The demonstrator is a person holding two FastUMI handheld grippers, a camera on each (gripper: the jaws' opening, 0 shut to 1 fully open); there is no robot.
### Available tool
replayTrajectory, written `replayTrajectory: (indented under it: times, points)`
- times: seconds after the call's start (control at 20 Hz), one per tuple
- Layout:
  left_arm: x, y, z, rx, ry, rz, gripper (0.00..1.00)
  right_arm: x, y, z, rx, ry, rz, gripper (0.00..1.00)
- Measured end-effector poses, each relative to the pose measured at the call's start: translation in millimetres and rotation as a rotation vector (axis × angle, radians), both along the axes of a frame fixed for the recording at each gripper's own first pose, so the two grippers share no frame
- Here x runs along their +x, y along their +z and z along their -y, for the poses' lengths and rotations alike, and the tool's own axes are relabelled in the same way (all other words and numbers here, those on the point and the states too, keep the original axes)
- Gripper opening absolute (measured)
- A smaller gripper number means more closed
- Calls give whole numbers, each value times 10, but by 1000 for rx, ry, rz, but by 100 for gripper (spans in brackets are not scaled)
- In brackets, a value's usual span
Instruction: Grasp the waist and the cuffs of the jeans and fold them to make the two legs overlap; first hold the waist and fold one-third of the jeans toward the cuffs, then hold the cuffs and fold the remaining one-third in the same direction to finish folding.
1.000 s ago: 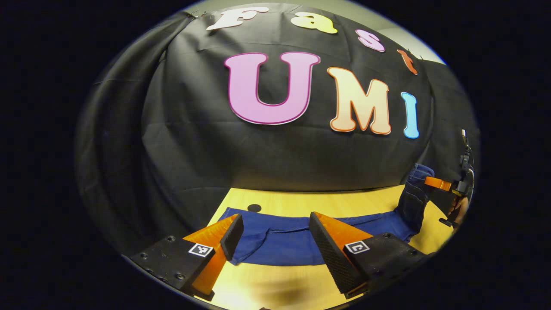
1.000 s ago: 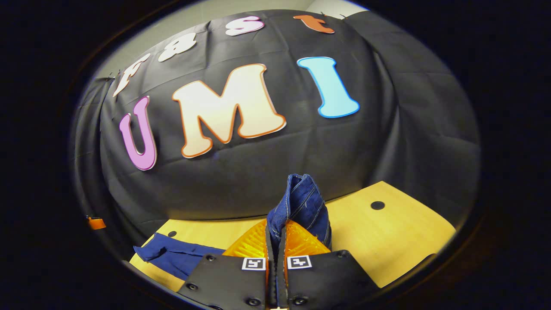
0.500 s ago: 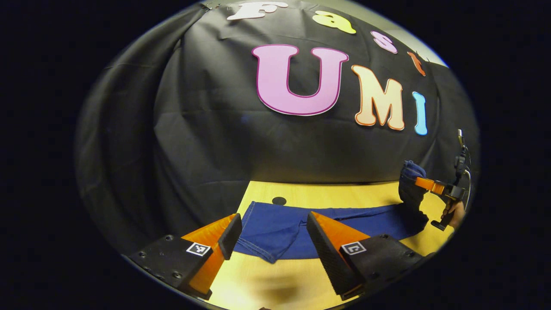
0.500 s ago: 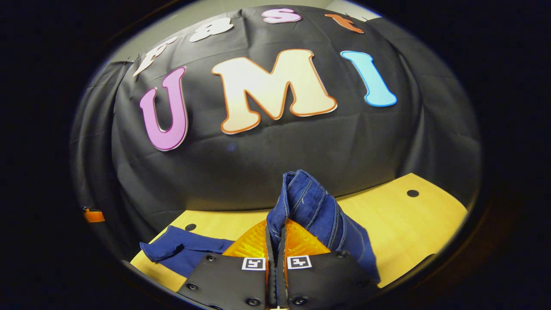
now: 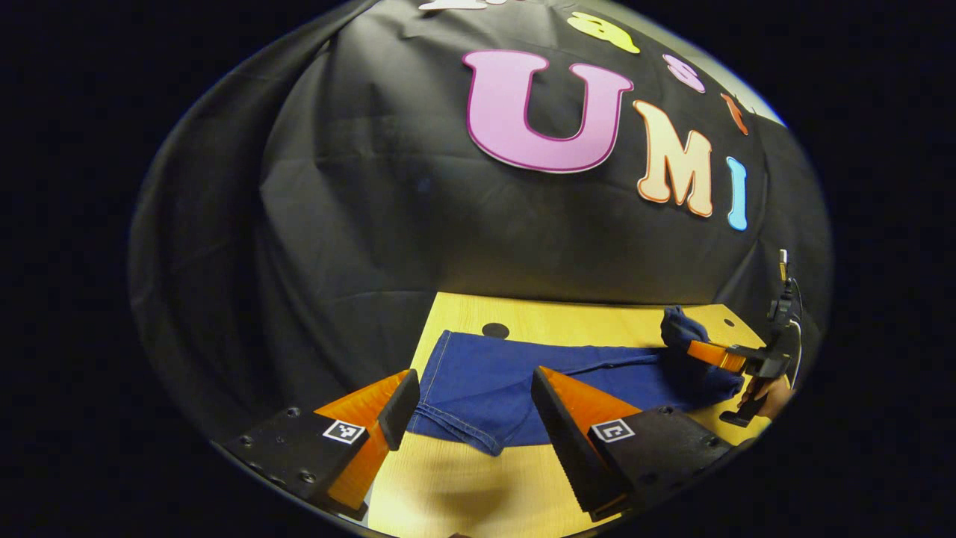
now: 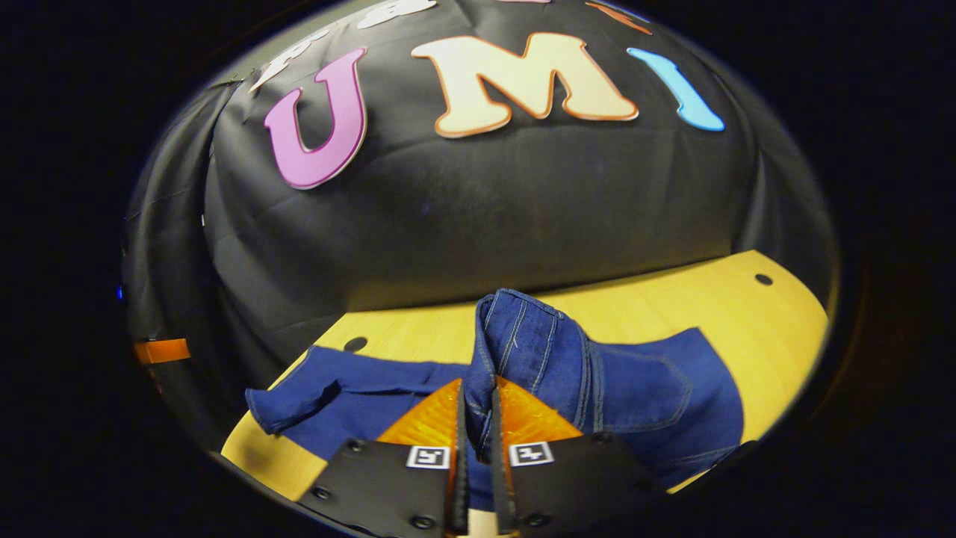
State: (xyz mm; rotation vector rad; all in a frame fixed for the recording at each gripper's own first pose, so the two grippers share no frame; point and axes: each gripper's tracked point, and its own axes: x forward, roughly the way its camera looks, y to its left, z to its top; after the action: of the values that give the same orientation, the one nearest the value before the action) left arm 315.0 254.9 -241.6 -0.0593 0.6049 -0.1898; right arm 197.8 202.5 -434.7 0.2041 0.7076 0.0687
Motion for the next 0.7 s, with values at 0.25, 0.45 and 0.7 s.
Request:
replayTrajectory:
  times: [0.25,0.45,0.7]
  points:
    - [156,-457,-96,-8,-13,-73,94,44,293,123,-43,-10,56,100]
    - [313,-912,-145,20,-39,-134,94,-28,517,452,-96,-43,67,96]
    - [451,-1442,-127,75,-78,-222,95,-114,761,800,-137,-107,84,96]
